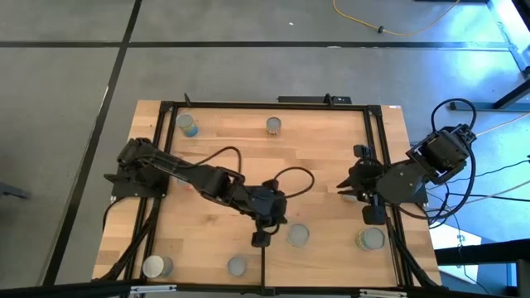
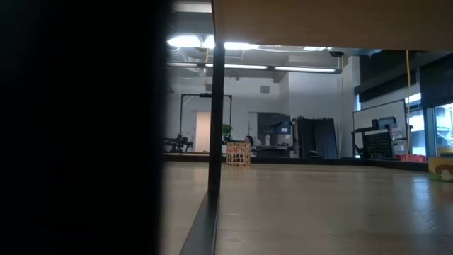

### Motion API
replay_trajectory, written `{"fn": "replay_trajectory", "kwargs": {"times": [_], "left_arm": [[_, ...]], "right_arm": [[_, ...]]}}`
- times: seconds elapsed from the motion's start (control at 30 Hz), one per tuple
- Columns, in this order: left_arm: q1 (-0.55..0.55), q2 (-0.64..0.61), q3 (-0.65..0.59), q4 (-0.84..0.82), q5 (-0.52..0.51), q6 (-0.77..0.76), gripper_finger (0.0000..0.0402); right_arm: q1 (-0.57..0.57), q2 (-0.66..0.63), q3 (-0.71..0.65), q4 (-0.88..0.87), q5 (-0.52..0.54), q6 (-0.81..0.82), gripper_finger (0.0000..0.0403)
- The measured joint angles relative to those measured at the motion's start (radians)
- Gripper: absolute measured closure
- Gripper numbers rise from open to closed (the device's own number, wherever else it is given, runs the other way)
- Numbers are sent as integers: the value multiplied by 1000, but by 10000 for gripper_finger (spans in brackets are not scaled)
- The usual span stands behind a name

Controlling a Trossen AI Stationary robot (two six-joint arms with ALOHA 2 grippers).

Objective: Pick and place cans onto a shelf
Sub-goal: Put the white canned mixed vegetables on the shelf

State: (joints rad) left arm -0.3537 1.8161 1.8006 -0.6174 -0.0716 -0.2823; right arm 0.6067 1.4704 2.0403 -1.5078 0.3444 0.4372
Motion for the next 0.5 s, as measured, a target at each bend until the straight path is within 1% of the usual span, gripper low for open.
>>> {"fn": "replay_trajectory", "kwargs": {"times": [0.1,0.2,0.33,0.5], "left_arm": [[-13,-32,0,-72,-51,-16,401],[-28,-71,0,-117,-92,-31,401],[-46,-105,0,-166,-129,-51,401],[-65,-138,3,-202,-163,-55,401]], "right_arm": [[0,26,0,10,-16,2,338],[-4,63,0,57,-22,2,338],[-28,126,0,122,-57,2,339],[-47,194,0,177,-61,-36,361]]}}
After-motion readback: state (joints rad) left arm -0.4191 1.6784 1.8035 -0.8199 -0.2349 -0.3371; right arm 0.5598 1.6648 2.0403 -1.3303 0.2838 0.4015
